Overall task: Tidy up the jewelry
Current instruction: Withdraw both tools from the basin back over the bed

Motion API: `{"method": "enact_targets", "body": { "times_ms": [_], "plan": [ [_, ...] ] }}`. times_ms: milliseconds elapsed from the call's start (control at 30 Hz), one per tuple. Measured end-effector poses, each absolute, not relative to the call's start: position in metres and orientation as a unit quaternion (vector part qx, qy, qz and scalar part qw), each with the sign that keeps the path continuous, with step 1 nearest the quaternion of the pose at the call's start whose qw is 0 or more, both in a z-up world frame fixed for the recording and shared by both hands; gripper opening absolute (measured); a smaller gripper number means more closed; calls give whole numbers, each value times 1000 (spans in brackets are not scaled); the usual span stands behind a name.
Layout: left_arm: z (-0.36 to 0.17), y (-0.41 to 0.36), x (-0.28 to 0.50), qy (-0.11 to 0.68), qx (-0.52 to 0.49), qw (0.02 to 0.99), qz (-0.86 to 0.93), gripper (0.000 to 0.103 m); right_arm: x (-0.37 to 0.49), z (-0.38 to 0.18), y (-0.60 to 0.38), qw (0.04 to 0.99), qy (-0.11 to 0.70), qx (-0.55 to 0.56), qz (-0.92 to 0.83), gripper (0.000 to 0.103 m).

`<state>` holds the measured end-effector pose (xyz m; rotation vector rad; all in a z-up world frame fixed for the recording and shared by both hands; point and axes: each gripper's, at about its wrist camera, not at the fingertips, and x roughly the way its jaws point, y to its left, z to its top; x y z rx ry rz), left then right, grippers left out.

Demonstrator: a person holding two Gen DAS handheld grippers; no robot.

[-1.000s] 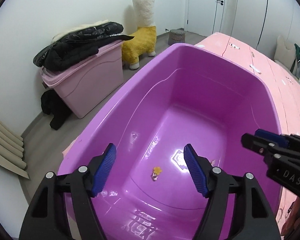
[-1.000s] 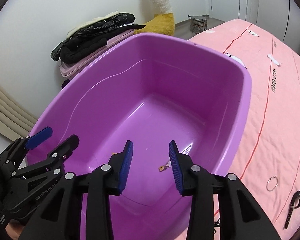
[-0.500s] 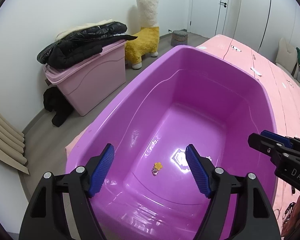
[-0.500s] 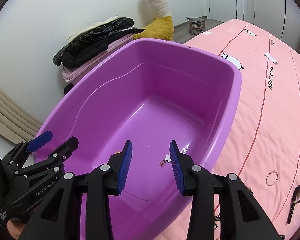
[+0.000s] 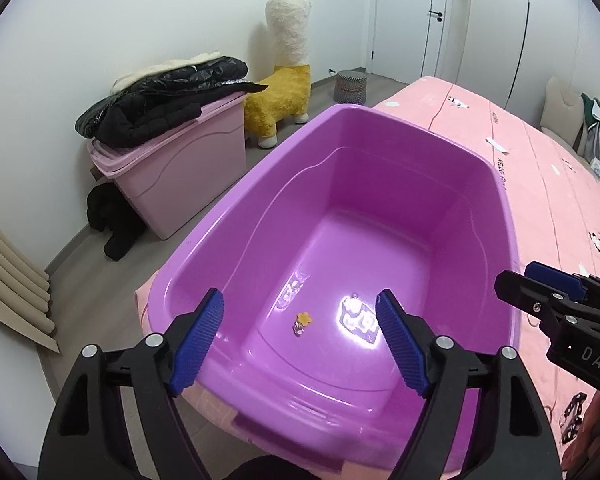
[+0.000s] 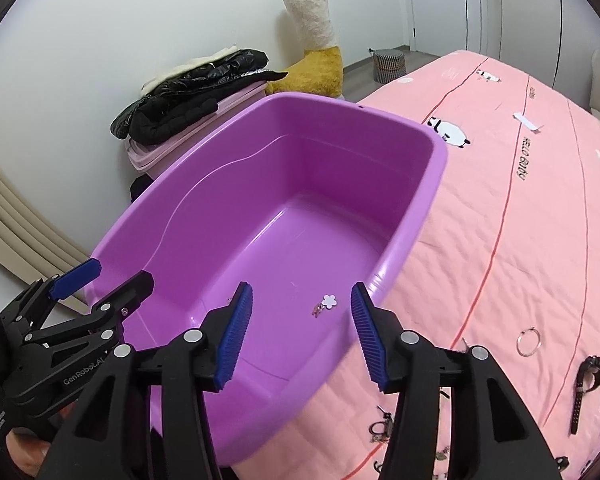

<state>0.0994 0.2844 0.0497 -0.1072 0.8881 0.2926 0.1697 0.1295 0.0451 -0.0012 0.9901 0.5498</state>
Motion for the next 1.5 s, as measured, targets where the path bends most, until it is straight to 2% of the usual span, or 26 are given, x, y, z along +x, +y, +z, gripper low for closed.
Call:
{"method": "enact_targets", "body": {
  "times_ms": [433, 867, 1500],
  "plan": [
    [67, 241, 58, 411, -36, 904, 109, 86, 122, 55, 85, 858, 448, 19, 251, 62],
    [80, 180, 33, 398, -17, 916, 51, 90, 68, 59, 7, 879, 429, 48, 201, 65],
    [41, 84, 7, 434, 8, 900, -44, 93, -26, 16, -132, 883, 448, 116, 76, 67]
  ]
}}
